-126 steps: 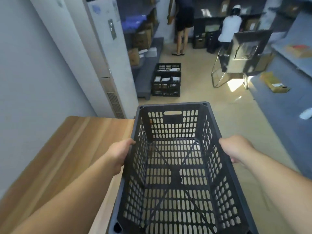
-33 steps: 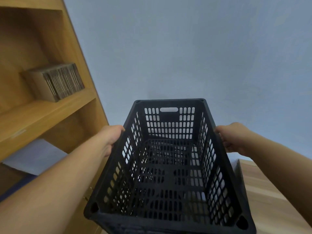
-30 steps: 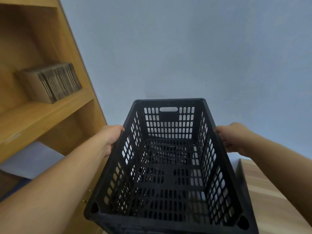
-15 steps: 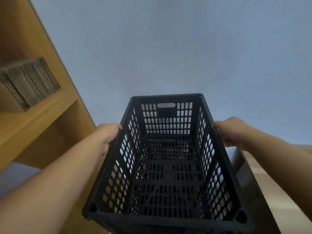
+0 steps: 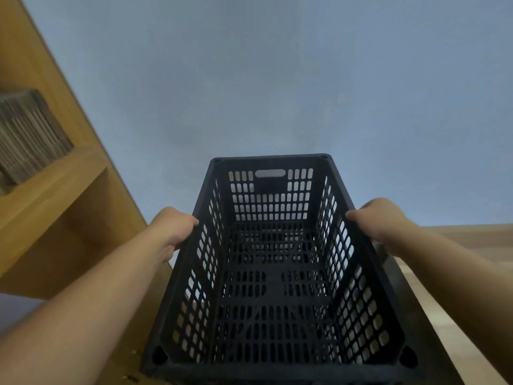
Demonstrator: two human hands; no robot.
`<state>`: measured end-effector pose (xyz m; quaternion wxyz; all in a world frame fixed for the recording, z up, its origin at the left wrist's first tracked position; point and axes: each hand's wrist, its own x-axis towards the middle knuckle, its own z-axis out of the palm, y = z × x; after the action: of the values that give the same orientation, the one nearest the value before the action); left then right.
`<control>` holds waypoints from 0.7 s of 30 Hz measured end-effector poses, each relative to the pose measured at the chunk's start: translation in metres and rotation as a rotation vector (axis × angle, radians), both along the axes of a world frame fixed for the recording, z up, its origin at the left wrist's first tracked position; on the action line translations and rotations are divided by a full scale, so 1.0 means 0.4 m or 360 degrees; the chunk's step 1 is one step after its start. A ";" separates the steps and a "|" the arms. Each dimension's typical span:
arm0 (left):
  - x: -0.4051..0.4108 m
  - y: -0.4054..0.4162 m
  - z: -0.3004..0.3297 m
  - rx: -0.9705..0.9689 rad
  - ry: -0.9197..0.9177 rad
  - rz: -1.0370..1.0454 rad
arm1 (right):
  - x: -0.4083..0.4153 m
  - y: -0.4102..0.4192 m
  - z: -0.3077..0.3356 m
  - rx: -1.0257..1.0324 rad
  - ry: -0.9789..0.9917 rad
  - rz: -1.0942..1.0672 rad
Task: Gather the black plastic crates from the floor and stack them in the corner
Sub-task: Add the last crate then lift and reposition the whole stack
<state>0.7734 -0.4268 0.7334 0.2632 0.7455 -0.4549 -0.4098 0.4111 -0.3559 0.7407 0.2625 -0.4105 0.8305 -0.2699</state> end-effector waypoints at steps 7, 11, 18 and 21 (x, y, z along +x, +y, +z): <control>0.003 0.004 -0.010 -0.0030 -0.0103 -0.0149 | 0.032 0.014 -0.026 -0.0033 0.0302 0.0065; 0.012 0.012 -0.017 -0.0110 -0.0213 -0.0219 | 0.044 0.041 -0.024 -0.0055 0.0265 0.0161; 0.000 0.031 -0.032 -0.0265 -0.0407 -0.0217 | 0.063 0.079 -0.035 -0.0119 0.0257 0.0242; 0.010 0.039 -0.032 -0.0271 -0.0439 -0.0217 | 0.072 0.079 -0.023 -0.0173 0.0247 0.0250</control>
<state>0.7773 -0.4114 0.7207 0.2321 0.7370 -0.5694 -0.2805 0.4400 -0.3241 0.7316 0.1951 -0.5075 0.7977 -0.2607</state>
